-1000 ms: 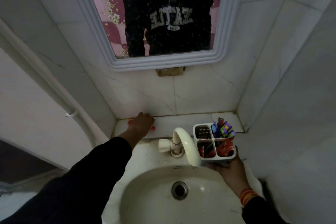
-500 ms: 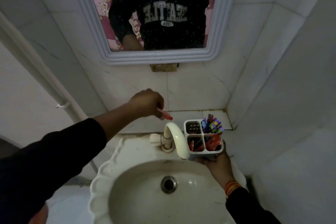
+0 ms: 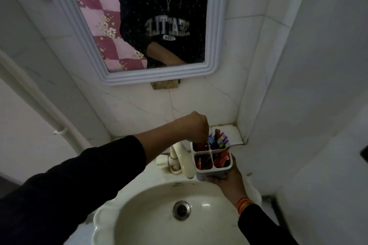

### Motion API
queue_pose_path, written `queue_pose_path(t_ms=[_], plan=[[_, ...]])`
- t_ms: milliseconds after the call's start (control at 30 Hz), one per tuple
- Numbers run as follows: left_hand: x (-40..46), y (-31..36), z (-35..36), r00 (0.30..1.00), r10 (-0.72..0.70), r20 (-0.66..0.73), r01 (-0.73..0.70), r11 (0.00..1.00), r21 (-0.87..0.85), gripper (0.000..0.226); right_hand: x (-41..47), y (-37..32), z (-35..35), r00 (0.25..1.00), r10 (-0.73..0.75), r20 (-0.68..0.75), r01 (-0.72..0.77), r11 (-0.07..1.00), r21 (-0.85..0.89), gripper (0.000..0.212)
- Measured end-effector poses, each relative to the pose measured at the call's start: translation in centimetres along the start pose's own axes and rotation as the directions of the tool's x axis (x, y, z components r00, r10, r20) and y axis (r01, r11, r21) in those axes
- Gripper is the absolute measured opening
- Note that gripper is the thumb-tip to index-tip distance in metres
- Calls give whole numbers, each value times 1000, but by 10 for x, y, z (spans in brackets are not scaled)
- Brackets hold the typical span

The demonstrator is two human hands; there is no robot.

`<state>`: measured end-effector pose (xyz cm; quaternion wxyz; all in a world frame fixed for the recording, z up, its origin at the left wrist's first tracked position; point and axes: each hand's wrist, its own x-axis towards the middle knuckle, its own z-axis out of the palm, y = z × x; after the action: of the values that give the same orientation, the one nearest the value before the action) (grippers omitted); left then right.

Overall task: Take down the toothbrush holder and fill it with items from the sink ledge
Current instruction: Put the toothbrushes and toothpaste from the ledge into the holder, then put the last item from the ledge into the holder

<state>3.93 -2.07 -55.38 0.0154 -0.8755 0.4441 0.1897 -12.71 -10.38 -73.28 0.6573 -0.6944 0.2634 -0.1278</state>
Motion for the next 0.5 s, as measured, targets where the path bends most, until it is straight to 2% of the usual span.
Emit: queue_pose_path(t_ms=[100,200,333,500], plan=[[7,-7,-7,992,-115,46,122,971,-205,34,1,-4,-2,999,30,19,-31,998,47,72],[20,-23,3,984,-170,55,175,978,-113,34,1,-4,-3,1000,3,16,-3,1000,13,82],[19,-16,17,950,-190,246,237,956,-176,31,-2,-5,-5,1000,-10,17,11,999,-50,76],[28,-10,9,962,-214,169,266,881,-393,32,5,-19,-14,998,-40,-49,33,989,-143,66]])
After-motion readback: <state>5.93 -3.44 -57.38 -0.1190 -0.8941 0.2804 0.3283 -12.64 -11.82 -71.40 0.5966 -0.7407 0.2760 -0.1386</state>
